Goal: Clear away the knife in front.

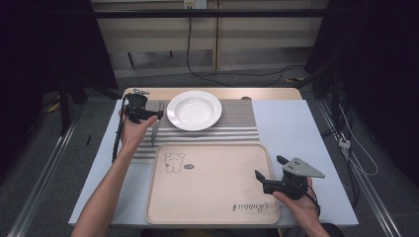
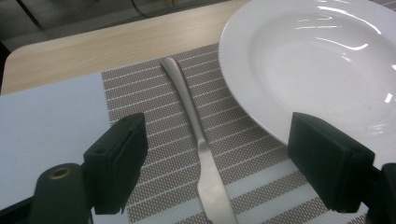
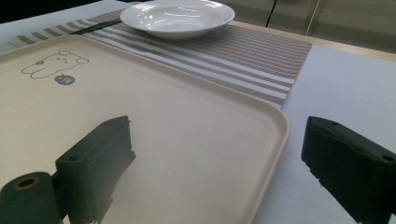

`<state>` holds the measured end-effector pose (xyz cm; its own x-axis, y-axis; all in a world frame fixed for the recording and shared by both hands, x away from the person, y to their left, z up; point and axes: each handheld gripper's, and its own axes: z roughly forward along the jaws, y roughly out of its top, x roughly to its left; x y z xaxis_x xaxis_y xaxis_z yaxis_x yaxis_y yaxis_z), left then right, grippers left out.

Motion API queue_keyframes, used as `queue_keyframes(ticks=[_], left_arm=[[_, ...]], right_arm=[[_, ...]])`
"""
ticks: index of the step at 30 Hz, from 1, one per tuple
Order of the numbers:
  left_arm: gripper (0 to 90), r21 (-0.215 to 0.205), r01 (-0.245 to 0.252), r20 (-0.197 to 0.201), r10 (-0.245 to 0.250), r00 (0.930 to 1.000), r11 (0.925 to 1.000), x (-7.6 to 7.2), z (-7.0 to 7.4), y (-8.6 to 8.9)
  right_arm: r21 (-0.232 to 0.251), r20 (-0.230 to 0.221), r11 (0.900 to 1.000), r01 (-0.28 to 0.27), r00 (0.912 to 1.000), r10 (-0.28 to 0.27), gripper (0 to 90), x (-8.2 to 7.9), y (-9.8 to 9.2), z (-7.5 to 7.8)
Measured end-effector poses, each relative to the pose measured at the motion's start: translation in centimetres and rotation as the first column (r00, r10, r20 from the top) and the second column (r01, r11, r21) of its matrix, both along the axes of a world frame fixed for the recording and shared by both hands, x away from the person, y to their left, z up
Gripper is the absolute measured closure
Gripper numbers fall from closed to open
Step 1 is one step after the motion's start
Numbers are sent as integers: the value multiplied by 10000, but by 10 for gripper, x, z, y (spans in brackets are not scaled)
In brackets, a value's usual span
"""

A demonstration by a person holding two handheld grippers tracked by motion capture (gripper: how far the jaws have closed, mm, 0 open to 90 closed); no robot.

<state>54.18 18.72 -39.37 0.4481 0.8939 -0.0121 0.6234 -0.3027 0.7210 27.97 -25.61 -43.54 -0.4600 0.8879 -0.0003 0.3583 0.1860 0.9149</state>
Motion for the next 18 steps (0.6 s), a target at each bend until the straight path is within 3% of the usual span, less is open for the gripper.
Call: queue_keyframes(ticks=[4, 5, 8, 11, 15, 18], left_arm=[[217, -31, -324, -211, 323, 9993, 9995, 11, -4, 2], [228, 249, -867, -323, 875, 9956, 9959, 16, -7, 3], [230, 42, -611, -569, 612, 9965, 9981, 23, -11, 4], [278, 293, -701, -795, 722, 9942, 9971, 31, -16, 4], [315, -209, -994, -893, 972, 9913, 9948, 40, -23, 6], [339, 69, -954, -1235, 955, 9877, 9954, 48, -33, 5]], right_arm=[[-27, 20, 10000, -40, 10000, 40, 94, -1, 1, 0], [-10, 12, 10000, -59, 10000, 59, 94, -1, 1, 0], [23, -16, 10000, -59, 10000, 59, 94, -1, 0, 0], [27, -38, 10000, -60, 10000, 60, 93, -1, 0, 0], [33, -60, 10000, -36, 10000, 36, 93, -1, -1, 0], [32, -55, 10000, -27, 10000, 27, 93, -1, -1, 0]])
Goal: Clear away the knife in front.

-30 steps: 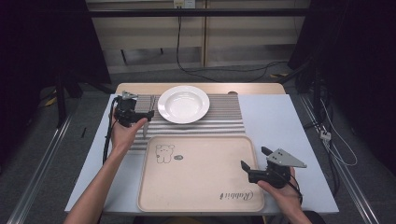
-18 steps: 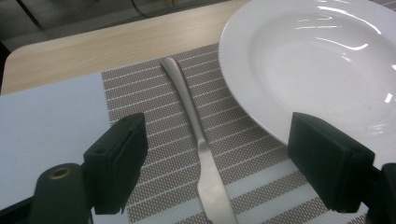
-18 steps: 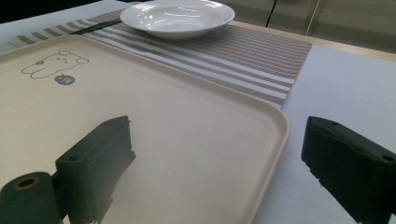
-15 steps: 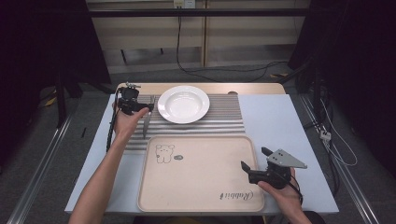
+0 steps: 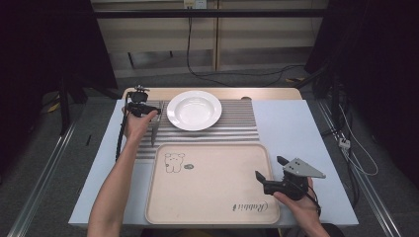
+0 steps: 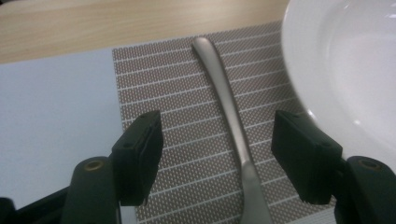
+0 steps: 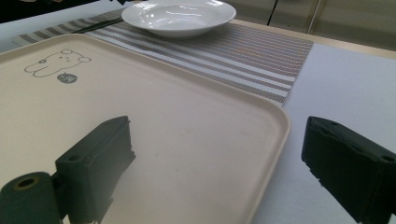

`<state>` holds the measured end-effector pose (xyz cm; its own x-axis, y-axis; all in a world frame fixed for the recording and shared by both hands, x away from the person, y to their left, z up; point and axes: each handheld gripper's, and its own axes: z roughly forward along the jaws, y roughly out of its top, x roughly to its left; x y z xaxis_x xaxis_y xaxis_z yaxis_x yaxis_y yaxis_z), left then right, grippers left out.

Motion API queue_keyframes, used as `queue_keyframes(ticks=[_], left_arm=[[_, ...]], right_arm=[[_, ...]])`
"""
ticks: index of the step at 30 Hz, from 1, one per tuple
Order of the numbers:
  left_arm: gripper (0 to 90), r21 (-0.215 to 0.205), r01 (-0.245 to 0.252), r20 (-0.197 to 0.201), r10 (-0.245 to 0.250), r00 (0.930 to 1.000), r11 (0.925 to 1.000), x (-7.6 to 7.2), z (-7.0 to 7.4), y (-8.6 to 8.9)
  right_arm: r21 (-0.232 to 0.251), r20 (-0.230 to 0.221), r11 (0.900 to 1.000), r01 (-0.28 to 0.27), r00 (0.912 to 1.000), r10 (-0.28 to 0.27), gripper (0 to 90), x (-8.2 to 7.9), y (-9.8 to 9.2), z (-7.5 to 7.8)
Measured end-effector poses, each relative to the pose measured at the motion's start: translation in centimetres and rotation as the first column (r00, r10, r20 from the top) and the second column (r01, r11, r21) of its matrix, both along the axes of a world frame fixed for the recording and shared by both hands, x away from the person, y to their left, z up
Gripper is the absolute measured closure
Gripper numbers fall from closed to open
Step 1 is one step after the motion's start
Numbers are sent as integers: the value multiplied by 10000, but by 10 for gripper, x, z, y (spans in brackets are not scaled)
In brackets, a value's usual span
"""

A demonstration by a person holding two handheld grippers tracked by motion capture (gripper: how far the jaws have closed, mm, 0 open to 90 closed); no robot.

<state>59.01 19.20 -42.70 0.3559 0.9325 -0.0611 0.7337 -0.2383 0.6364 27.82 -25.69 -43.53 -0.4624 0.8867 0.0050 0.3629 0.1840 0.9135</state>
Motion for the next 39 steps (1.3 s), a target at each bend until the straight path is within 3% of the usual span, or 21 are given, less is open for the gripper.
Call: queue_keyframes(ticks=[6, 9, 12, 16, 18, 21, 25, 26, 31, 39], left_arm=[[372, -76, 110, -157, -111, 9998, 9999, 5, -9, -6], [430, 88, 252, -191, -250, 9995, 9996, 7, -11, -10], [464, 438, 380, -588, -354, 9976, 9983, 11, -11, -15], [528, 344, 458, -735, -431, 9964, 9984, 13, -12, -18], [561, 545, 520, -865, -471, 9951, 9972, 14, -15, -19], [592, 701, 209, -732, -157, 9972, 9973, 14, -15, -21], [681, 478, 281, -946, -235, 9952, 9985, 14, -14, -18], [774, 478, 281, -946, -235, 9952, 9985, 14, -14, -18], [788, 471, 386, -1181, -328, 9925, 9981, 13, -12, -17], [794, 817, 673, -1461, -549, 9877, 9944, 11, -9, -18]], right_arm=[[7, -36, 10000, 29, 10000, -29, 93, 0, -1, 0], [18, -25, 10000, 11, 10000, -11, 93, 0, -1, 0], [31, -14, 10000, -46, 10000, 46, 91, -1, -1, 0], [41, -43, 10000, -7, 10000, 7, 91, 0, -1, 0], [35, -37, 10000, -9, 10000, 9, 91, 0, -1, 0], [34, -28, 10000, -17, 10000, 17, 91, 0, -1, 0], [32, -9, 10000, -24, 10000, 24, 90, 0, -1, 0], [30, -1, 10000, -26, 10000, 26, 90, 0, -1, 0], [47, -25, 10000, -10, 10000, 11, 90, 0, -1, 0], [-5, -36, 10000, -8, 10000, 7, 90, 0, -1, -1]])
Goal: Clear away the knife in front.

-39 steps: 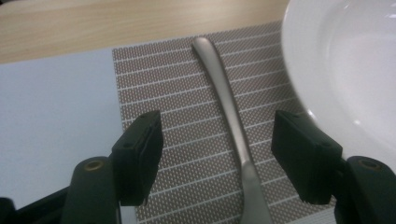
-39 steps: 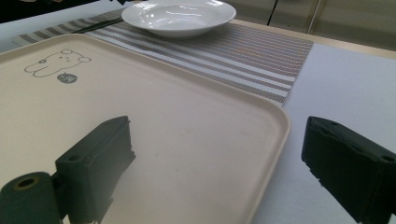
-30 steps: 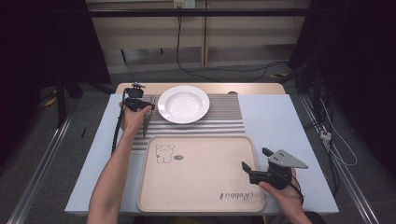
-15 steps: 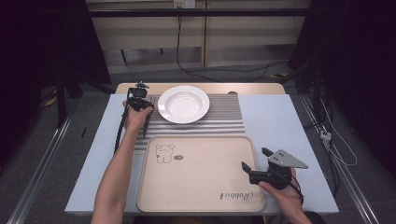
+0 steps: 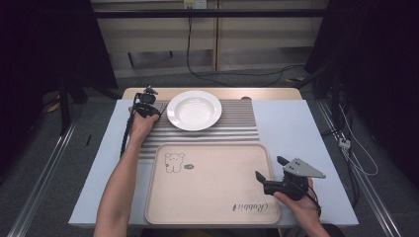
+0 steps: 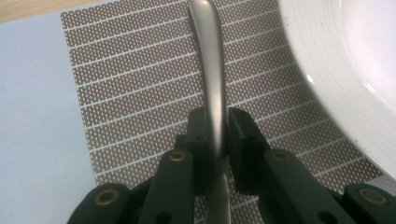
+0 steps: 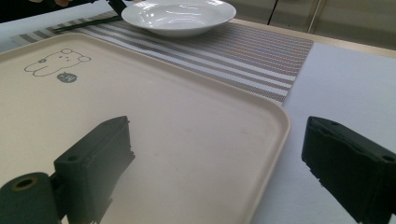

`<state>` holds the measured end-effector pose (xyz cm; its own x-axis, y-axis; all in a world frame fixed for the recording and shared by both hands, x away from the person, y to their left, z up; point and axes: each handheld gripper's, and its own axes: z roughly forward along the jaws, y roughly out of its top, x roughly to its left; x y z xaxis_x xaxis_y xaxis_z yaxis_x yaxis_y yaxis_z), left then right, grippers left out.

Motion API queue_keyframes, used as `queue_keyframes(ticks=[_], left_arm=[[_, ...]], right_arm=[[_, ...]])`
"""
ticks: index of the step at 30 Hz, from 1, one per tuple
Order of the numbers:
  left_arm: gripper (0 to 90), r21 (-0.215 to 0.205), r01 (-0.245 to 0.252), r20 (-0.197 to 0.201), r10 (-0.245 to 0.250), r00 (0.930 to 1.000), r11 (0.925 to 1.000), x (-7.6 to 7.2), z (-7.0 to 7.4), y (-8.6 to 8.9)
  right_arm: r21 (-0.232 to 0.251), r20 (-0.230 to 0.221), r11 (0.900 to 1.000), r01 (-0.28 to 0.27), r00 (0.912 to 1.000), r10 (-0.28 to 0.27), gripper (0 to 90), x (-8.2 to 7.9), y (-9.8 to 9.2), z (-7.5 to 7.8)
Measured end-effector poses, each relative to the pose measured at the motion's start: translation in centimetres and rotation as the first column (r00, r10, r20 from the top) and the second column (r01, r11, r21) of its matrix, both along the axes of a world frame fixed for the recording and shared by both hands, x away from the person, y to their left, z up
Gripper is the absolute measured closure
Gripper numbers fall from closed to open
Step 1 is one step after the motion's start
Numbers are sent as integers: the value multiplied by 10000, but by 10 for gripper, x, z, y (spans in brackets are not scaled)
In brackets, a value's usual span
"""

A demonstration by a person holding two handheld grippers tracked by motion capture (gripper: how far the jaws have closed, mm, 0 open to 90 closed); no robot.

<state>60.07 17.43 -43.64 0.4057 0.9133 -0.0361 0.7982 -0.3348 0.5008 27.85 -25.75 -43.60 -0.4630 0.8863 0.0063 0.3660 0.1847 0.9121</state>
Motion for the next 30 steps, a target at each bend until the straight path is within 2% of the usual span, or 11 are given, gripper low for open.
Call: queue_keyframes(ticks=[1, 8, 10, 13, 16, 17, 20, 23, 27, 29, 30], left_arm=[[788, -207, -145, -19, 145, 9999, 9997, 1, -1, 1], [784, -366, -133, 43, 135, 9999, 9992, 3, -2, 3], [740, -452, -255, 156, 262, 9995, 9987, 4, -3, 3], [731, -103, -137, 239, 139, 9996, 9999, 4, -2, -1], [741, -276, -146, 171, 150, 9997, 9995, 4, -2, 0], [791, -263, -195, 169, 199, 9997, 9995, 4, -2, 0], [788, -260, -198, 53, 200, 9998, 9995, 7, -2, 0], [785, -2, -137, -22, 137, 9999, 9999, 8, -1, -3], [795, 32, -228, -82, 228, 9997, 9997, 8, 0, -5], [797, 285, -103, -81, 105, 9999, 9995, 8, 1, -6], [797, 275, -289, -18, 290, 9996, 9992, 8, 0, -8]], right_arm=[[-9, -2, 10000, -6, 10000, 6, 90, 0, 0, 0], [43, -2, 10000, -26, 10000, 26, 89, 1, 0, 0], [44, -25, 10000, -31, 10000, 31, 89, 1, 0, 0], [38, -27, 10000, -51, 10000, 52, 89, 1, 1, 0], [34, -16, 10000, -55, 10000, 55, 89, 1, 0, 0], [42, -18, 10000, -47, 10000, 47, 89, 1, 0, 0], [16, -65, 10000, -53, 10000, 53, 89, 1, 1, 0], [27, -91, 10000, -67, 9999, 68, 89, 1, 1, 0], [33, -93, 9999, -98, 9999, 98, 90, 0, 1, 0], [48, -96, 9999, -97, 9999, 98, 90, 0, 1, 0], [45, -90, 9999, -96, 9999, 97, 90, 0, 1, 0]])
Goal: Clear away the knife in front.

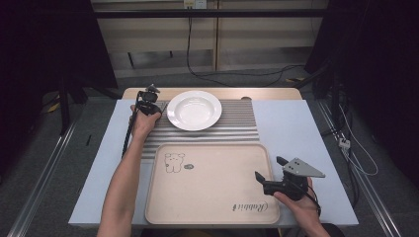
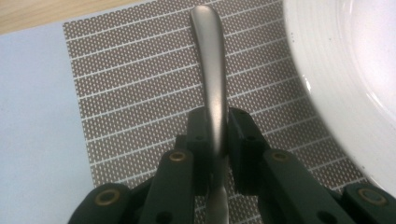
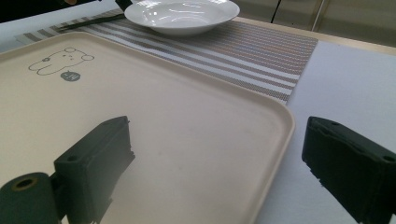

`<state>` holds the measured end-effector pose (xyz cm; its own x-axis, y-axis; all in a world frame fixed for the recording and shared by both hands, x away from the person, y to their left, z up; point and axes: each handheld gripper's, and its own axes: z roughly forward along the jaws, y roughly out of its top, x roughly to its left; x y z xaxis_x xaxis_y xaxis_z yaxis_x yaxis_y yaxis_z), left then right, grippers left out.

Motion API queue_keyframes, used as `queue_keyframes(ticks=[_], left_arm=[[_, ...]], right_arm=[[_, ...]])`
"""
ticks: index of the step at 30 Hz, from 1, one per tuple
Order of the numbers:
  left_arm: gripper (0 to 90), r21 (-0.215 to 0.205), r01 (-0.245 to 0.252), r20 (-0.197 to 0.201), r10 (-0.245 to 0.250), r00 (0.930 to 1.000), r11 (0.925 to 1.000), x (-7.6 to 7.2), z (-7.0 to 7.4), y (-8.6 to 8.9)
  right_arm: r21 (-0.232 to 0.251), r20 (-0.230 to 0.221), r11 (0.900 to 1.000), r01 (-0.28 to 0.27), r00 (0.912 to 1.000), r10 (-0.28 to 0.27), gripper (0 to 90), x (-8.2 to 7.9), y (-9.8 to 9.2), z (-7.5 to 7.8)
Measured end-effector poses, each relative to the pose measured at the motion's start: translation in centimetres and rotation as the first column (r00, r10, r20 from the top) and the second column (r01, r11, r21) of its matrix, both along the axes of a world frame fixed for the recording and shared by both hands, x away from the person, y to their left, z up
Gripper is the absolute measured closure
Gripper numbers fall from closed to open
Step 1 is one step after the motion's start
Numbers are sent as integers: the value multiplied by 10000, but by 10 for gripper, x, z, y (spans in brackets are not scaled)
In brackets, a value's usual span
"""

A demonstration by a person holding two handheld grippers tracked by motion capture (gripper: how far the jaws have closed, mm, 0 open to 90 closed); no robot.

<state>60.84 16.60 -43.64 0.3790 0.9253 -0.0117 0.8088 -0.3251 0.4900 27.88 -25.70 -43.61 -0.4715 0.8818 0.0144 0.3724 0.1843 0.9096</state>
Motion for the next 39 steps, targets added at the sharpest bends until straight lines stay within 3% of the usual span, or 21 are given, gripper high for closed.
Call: queue_keyframes(ticks=[1, 2, 4, 5, 12, 18, 24, 39], left_arm=[[797, 1, -190, -30, 190, 9998, 9998, -1, 0, -1], [798, 353, -74, 71, 71, 9999, 9994, -1, 1, -5], [798, 369, 14, 55, -16, 10000, 9993, -1, 1, -4], [798, 84, -58, 33, 58, 10000, 9999, -1, 1, -1], [799, -49, -66, -35, 66, 10000, 10000, -2, 4, 1], [799, -195, -23, 143, 26, 9999, 9998, -4, 10, 4], [799, -184, 79, 8, -79, 10000, 9998, -4, 13, 8], [798, -222, 562, 126, -559, 9984, 9982, -11, 30, 10]], right_arm=[[0, 0, 10000, 0, 10000, 0, 90, 0, 0, 0], [-14, -1, 10000, 10, 10000, -10, 90, 0, 0, 0], [-15, -7, 10000, 15, 10000, -15, 90, 0, 0, 0], [-20, -42, 10000, -8, 10000, 8, 92, 0, 0, 0], [-21, -28, 10000, 79, 10000, -79, 91, 1, 0, 0], [-27, -41, 10000, 74, 10000, -75, 91, 1, 0, 0], [-14, -49, 10000, 77, 10000, -78, 91, 1, 0, -1], [-30, -71, 10000, 76, 9999, -76, 91, 2, 1, -1]])
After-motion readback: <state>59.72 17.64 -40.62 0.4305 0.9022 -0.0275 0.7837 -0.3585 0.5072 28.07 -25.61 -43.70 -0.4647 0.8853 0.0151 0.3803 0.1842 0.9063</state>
